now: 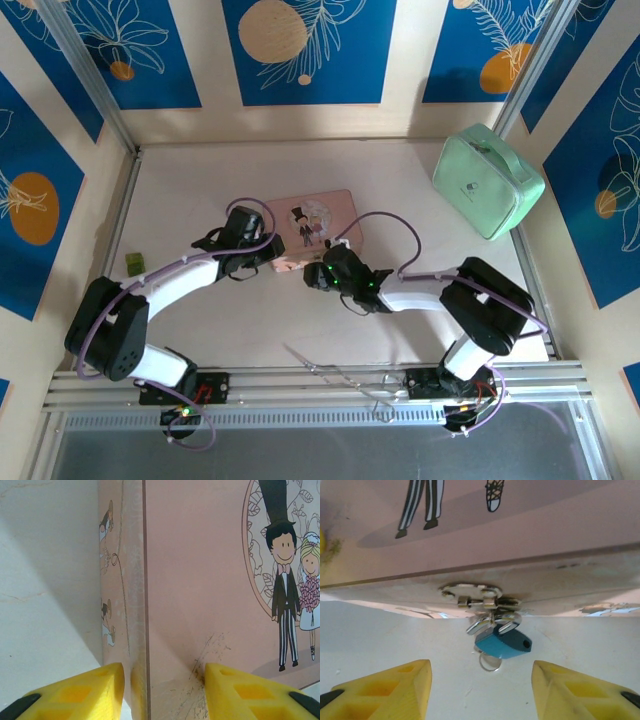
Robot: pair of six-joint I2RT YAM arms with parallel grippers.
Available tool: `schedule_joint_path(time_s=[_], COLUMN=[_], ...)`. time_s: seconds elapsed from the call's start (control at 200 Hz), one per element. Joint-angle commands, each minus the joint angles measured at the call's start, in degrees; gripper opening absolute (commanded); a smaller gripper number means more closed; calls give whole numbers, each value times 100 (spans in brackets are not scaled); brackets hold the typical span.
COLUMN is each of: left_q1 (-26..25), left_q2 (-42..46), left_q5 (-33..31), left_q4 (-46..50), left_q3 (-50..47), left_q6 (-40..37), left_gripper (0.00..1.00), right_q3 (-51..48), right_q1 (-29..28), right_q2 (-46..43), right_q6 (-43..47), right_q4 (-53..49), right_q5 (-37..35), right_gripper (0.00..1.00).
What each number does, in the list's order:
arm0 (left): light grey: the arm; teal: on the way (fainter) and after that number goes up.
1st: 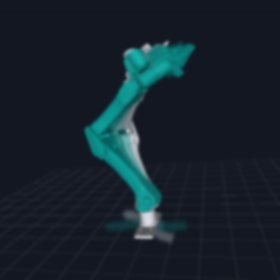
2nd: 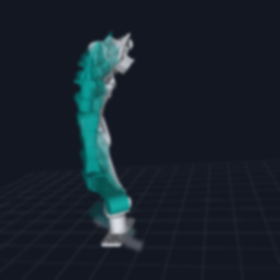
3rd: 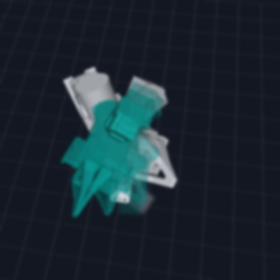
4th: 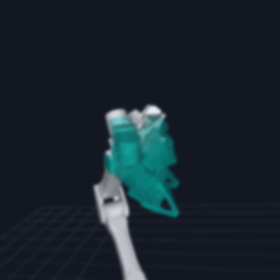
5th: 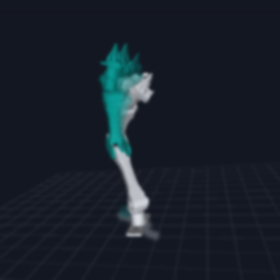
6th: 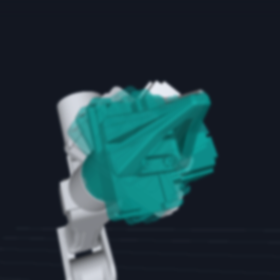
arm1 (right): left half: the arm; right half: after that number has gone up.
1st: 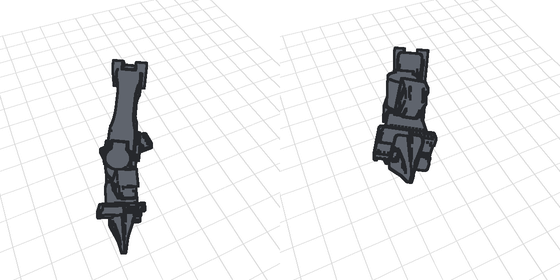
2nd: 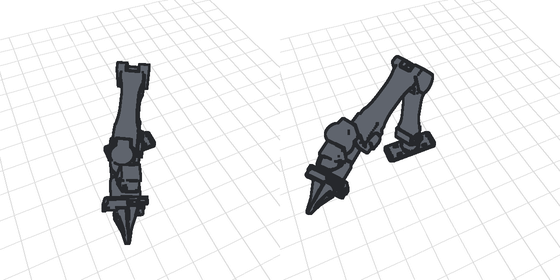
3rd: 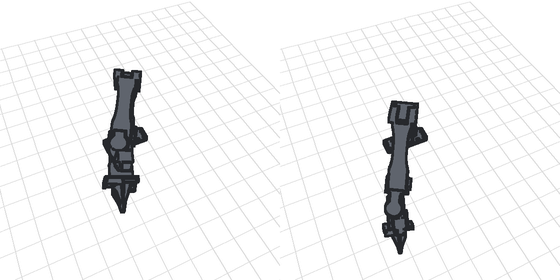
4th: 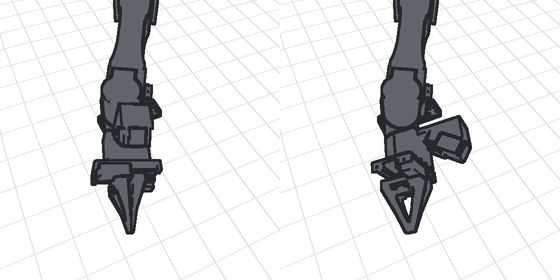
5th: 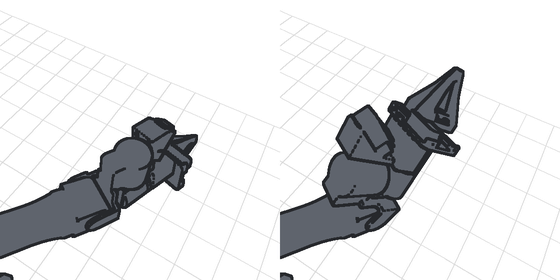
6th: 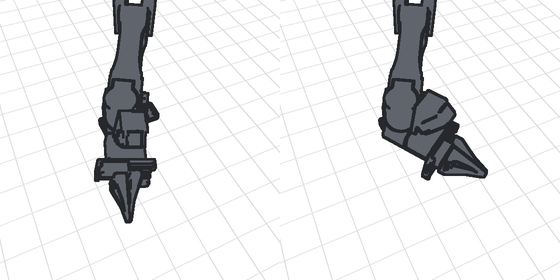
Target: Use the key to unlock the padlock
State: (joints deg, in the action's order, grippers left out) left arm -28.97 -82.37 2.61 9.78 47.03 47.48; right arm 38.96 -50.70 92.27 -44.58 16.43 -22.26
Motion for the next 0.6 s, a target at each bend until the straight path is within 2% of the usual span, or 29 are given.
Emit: schedule_joint_path(time_s=[0.0, 0.14, 0.46, 0.595], left_q1=[142, 146, 155, 168], left_q2=[-148, -157, -157, -149], left_q5=[-182, -177, -147, -156], left_q4=[439, 438, 409, 433], left_q3=[52, 46, 17, 44], left_q6=[-134, -134, -143, -162], left_gripper=[45, 45, 44, 44], right_q3=[208, 308, 733, 993], right_q1=[-73, -54, -158, -186], right_q2=[119, 113, 416, 665], right_q6=[431, 794, 1997, 2228], right_q4=[-466, -613, -839, -1053], right_q5=[-272, -289, -236, -319], right_gripper=[63, 66, 65, 64])
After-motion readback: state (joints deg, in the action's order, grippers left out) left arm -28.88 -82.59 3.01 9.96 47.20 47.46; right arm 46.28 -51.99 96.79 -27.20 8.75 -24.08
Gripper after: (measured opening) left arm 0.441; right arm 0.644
